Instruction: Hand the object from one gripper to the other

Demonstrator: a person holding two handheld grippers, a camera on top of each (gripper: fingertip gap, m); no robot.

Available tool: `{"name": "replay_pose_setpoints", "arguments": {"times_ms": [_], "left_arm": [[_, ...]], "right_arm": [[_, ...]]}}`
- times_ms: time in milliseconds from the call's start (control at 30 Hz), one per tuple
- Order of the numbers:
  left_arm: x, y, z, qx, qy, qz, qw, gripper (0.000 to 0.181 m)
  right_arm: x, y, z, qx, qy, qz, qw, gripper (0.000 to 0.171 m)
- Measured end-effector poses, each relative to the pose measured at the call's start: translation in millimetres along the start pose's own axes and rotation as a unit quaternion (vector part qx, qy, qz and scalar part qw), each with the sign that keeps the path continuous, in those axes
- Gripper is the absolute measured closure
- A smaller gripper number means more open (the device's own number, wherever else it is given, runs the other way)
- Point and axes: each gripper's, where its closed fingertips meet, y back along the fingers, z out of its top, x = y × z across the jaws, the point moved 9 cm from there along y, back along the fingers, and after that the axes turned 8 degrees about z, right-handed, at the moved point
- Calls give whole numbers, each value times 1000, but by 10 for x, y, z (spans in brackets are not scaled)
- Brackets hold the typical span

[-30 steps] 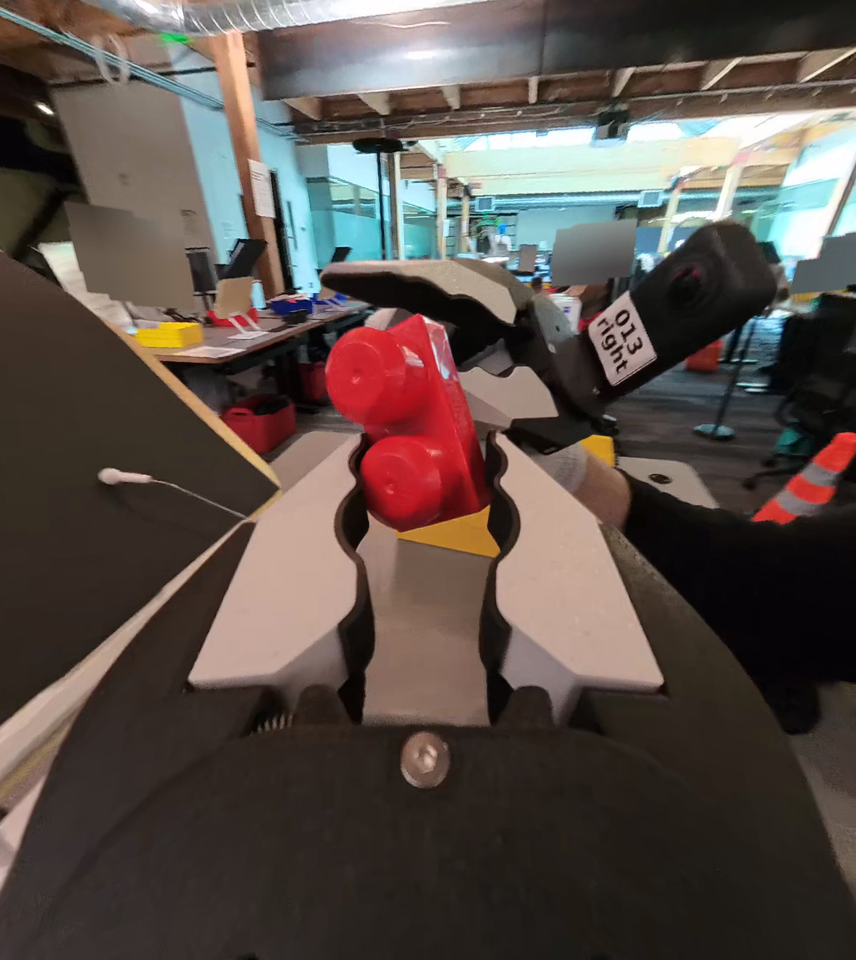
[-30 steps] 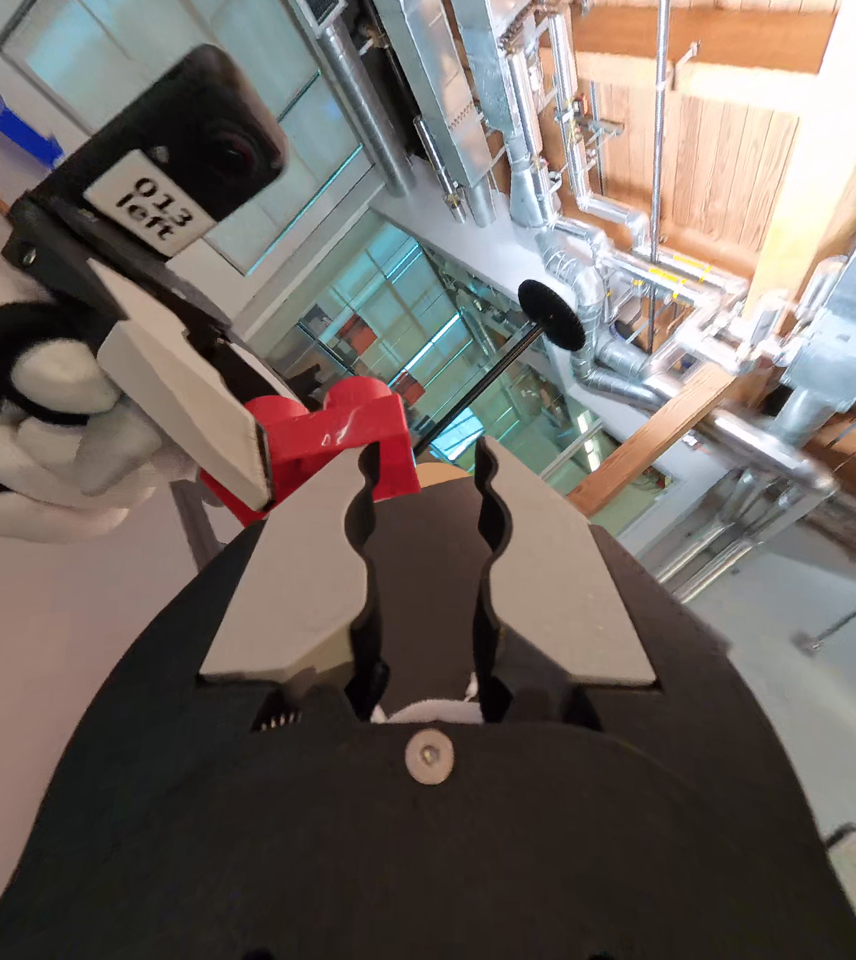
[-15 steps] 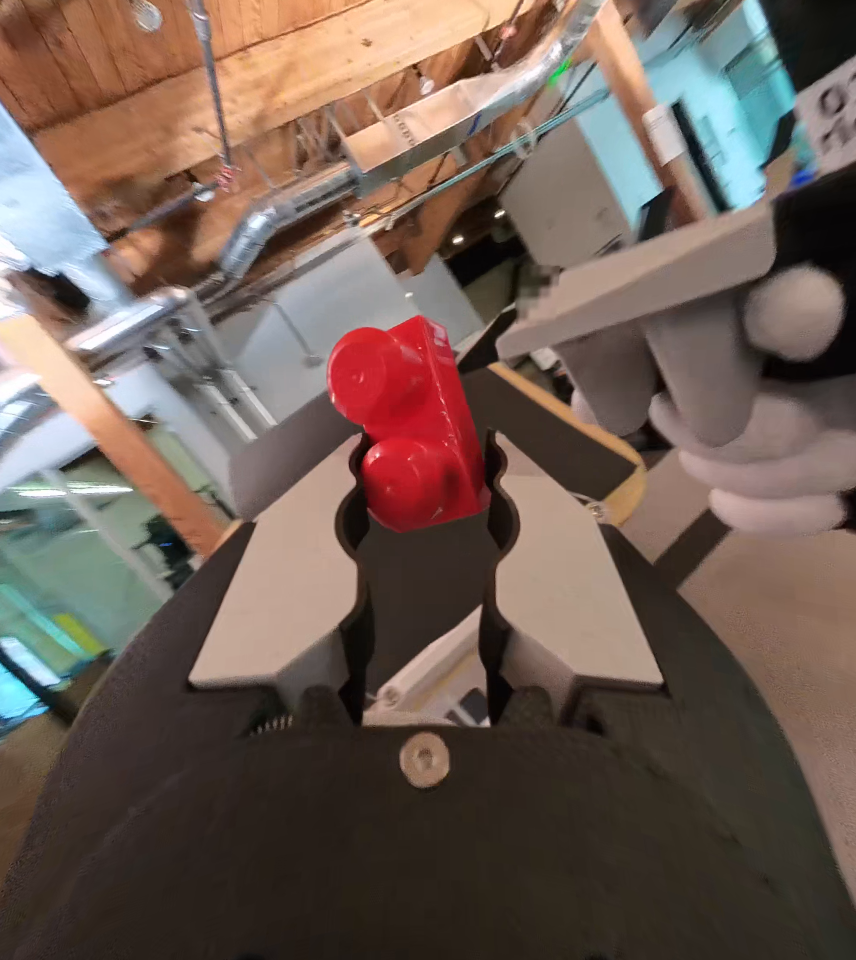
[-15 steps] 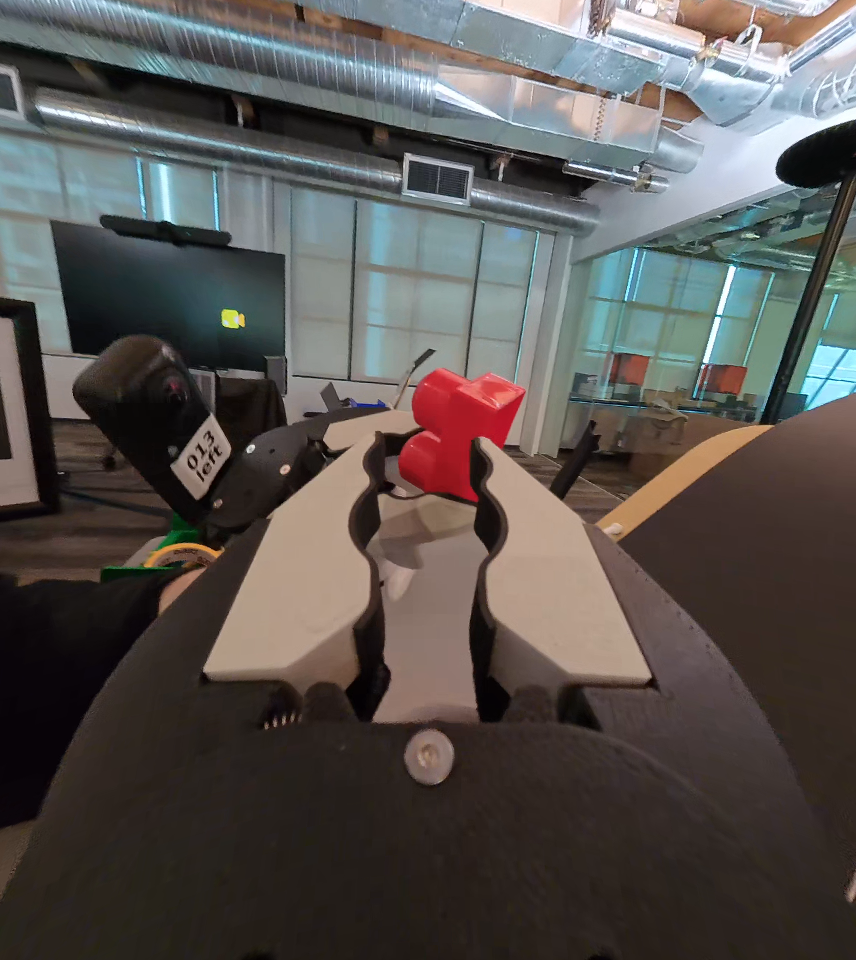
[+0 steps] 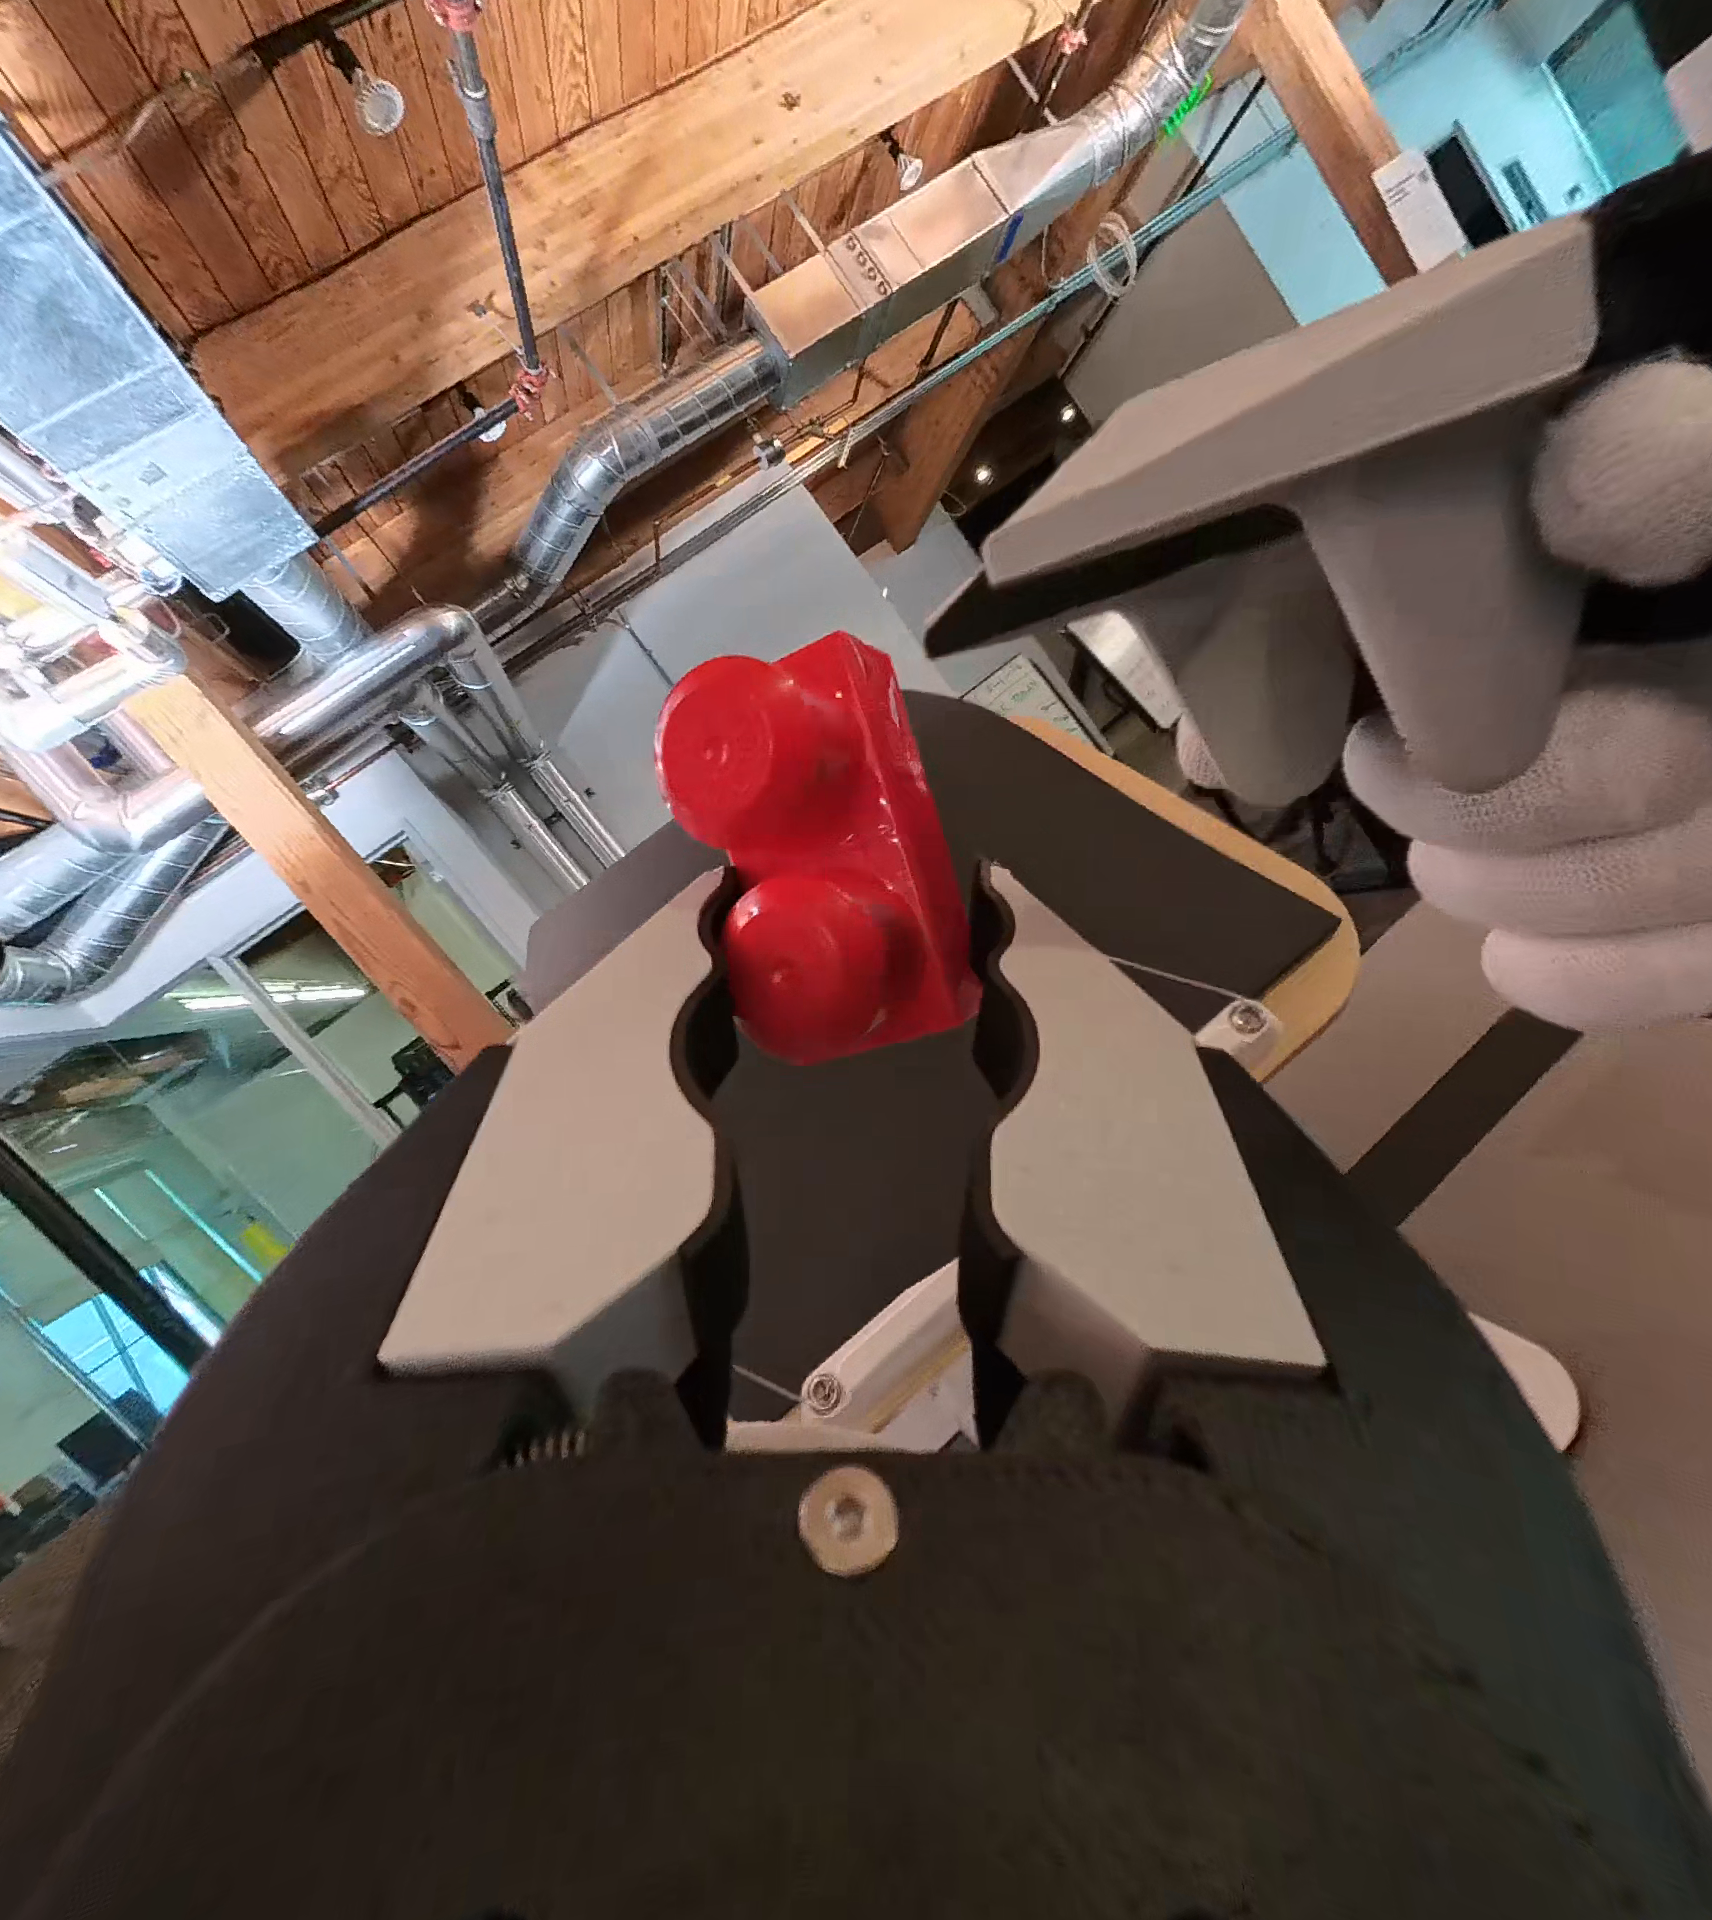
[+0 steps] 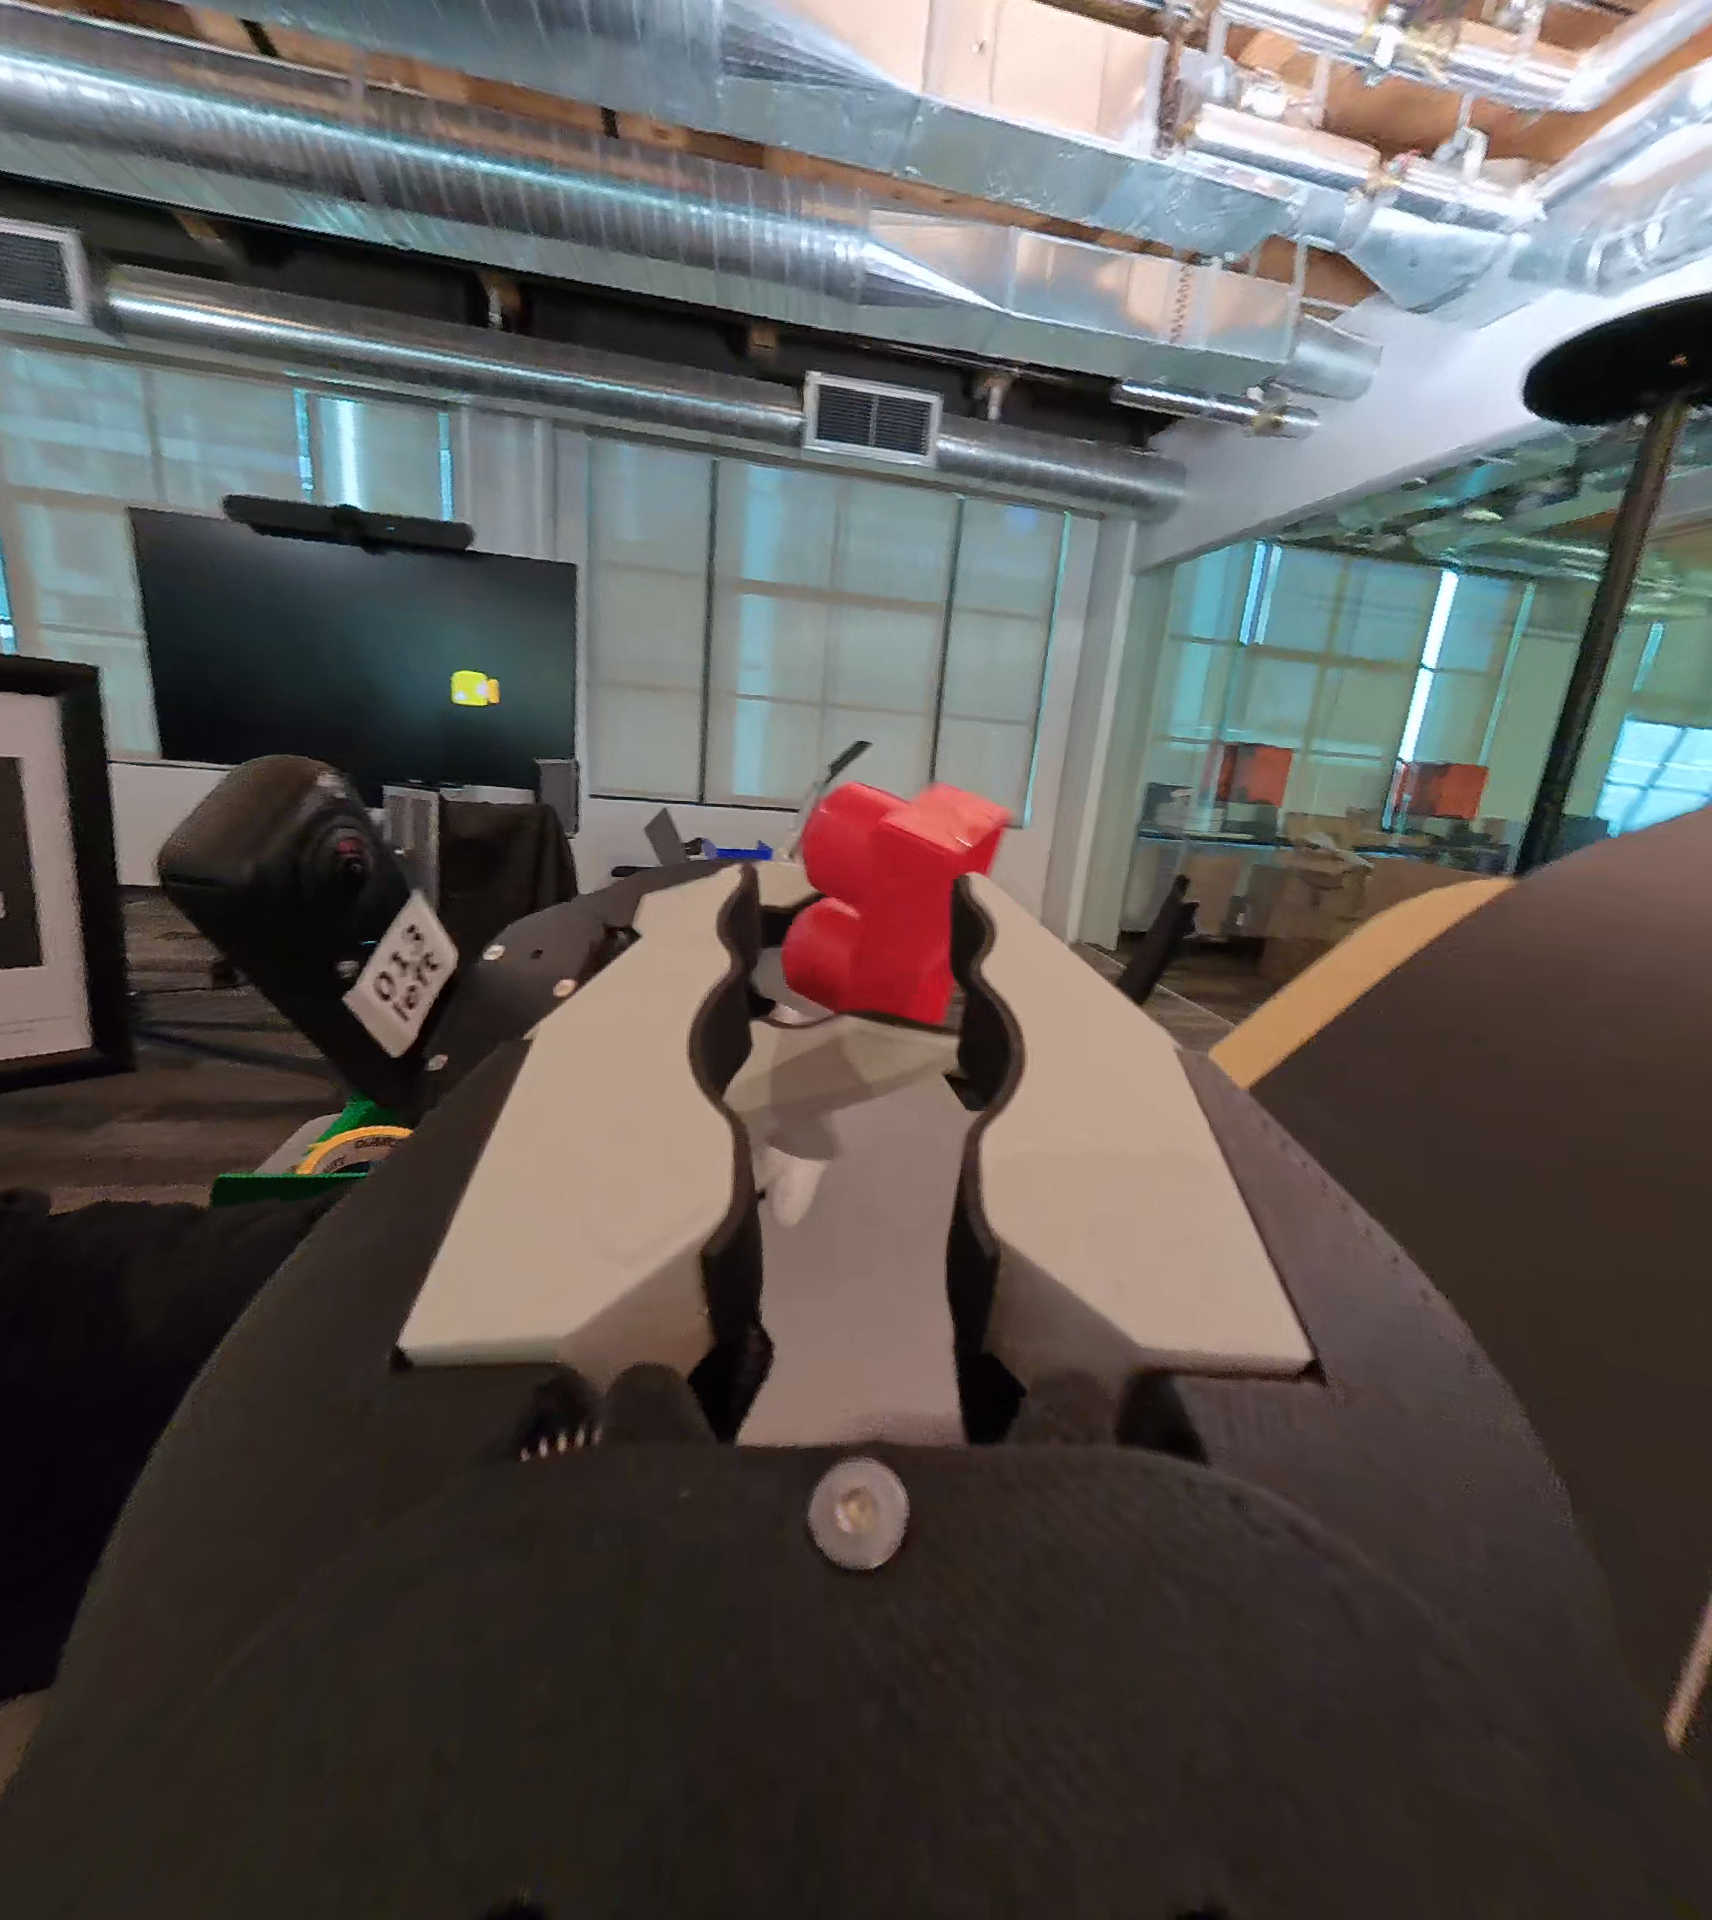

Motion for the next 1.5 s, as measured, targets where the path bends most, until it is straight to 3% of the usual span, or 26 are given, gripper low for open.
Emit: {"name": "replay_pose_setpoints", "arguments": {"times_ms": [133,267,433,767,933,967,1033,1100,1200,1333,1400,1500], "left_arm": [[-40,5,16,-5,-19,2,1000,139],[-144,1,13,-6,-46,5,999,139],[-107,13,25,-16,-14,-11,1000,138],[-91,26,37,-25,8,-54,998,138],[-54,58,45,-41,52,-141,988,130],[-26,67,48,-41,76,-169,982,127],[62,76,34,-36,136,-217,966,122],[125,100,12,-29,217,-297,929,125],[179,115,7,-38,242,-309,919,128],[202,119,-50,-44,331,-372,866,127],[191,147,-90,-57,370,-419,827,129],[120,235,-97,-85,419,-511,746,130]], "right_arm": [[-52,-25,-68,17,-15,-17,1000,123],[-27,-106,-144,29,-21,-13,999,141],[-26,-71,-146,21,-18,7,1000,158],[-36,-32,-160,5,-27,24,999,160],[-32,17,-139,1,-23,42,999,161],[-24,43,-124,-3,-18,53,998,171],[-22,109,-88,-17,-18,71,997,171],[-17,155,-78,-12,-14,87,996,171],[15,170,-96,-3,-4,110,994,171],[129,152,-105,-16,-2,175,984,171],[212,137,-108,-24,-4,219,975,171],[327,120,-118,-46,-12,285,957,171]]}}
